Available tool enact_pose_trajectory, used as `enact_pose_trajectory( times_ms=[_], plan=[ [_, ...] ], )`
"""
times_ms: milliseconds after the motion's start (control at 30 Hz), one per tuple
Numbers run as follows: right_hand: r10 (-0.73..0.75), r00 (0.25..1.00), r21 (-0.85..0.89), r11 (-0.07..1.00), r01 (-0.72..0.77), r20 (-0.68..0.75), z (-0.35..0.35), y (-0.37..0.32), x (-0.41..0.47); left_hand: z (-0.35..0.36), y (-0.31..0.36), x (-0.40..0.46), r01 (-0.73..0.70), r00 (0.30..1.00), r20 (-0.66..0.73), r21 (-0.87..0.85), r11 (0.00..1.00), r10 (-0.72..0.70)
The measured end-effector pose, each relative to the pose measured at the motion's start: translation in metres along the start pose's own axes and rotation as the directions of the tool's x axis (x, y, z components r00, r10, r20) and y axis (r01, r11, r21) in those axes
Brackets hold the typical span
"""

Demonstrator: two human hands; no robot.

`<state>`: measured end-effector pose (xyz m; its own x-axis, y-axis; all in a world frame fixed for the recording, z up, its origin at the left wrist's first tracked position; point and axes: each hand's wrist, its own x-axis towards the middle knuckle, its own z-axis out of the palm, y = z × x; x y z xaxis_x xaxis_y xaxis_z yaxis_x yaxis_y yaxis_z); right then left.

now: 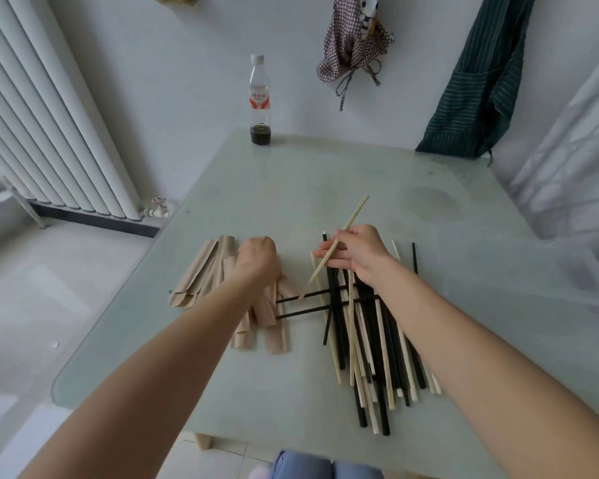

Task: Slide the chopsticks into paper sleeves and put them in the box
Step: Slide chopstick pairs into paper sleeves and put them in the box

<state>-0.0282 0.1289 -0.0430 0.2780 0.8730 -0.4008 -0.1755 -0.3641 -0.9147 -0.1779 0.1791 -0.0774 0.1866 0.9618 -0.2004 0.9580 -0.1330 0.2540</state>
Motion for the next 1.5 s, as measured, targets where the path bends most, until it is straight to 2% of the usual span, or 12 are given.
enact_pose_trajectory(
  times_ms=[133, 233, 400, 533, 600, 667, 733, 833, 1000, 1133, 1267, 1500],
  plan=[
    [0.052, 0.999, 0.057, 0.997, -0.052, 0.007, -0.005, -0.022, -0.01, -0.023, 0.005, -0.001, 0.143, 0.985, 0.133, -0.249, 0.958, -0.113],
    [0.074, 0.997, 0.05, 0.996, -0.073, -0.014, -0.011, -0.042, -0.018, -0.036, 0.008, -0.002, 0.194, 0.976, 0.191, -0.53, 0.826, -0.107],
    [0.057, 0.995, 0.089, 0.995, -0.05, -0.077, -0.014, -0.045, -0.025, -0.042, 0.006, -0.005, 0.076, 0.997, 0.055, -0.725, 0.685, -0.052],
    [-0.038, 0.987, 0.185, 0.98, 0.067, -0.158, -0.019, -0.027, -0.024, -0.042, 0.003, -0.01, -0.127, 0.99, -0.071, -0.828, 0.546, 0.121],
    [-0.091, 0.974, 0.248, 0.958, 0.142, -0.206, -0.02, -0.014, -0.028, -0.039, 0.001, -0.017, -0.18, 0.974, -0.103, -0.894, 0.411, 0.201],
    [-0.137, 0.959, 0.287, 0.935, 0.208, -0.249, -0.021, 0.0, -0.034, -0.032, 0.0, -0.024, -0.152, 0.975, -0.111, -0.965, 0.213, 0.192],
    [-0.171, 0.945, 0.31, 0.915, 0.258, -0.28, -0.023, 0.011, -0.045, -0.024, 0.001, -0.031, -0.041, 0.986, -0.048, -0.998, -0.041, 0.162],
    [-0.201, 0.939, 0.369, 0.88, 0.299, -0.28, -0.027, 0.016, -0.067, -0.015, 0.007, -0.047, 0.13, 0.98, 0.058, -0.91, -0.394, 0.189],
    [-0.304, 0.913, 0.421, 0.816, 0.396, -0.272, -0.029, 0.017, -0.117, -0.022, 0.015, -0.083, 0.202, 0.978, 0.11, -0.698, -0.687, 0.176],
    [-0.351, 0.894, 0.432, 0.785, 0.444, -0.279, -0.028, 0.02, -0.151, -0.033, 0.016, -0.111, 0.259, 0.966, 0.124, -0.536, -0.804, 0.229],
    [-0.362, 0.88, 0.34, 0.822, 0.457, -0.307, -0.025, 0.027, -0.175, -0.039, 0.016, -0.131, 0.234, 0.972, 0.141, -0.542, -0.807, 0.187],
    [-0.386, 0.857, 0.358, 0.789, 0.499, -0.343, -0.019, 0.027, -0.179, -0.039, 0.023, -0.114, 0.164, 0.984, 0.152, -0.539, -0.826, 0.096]
  ],
)
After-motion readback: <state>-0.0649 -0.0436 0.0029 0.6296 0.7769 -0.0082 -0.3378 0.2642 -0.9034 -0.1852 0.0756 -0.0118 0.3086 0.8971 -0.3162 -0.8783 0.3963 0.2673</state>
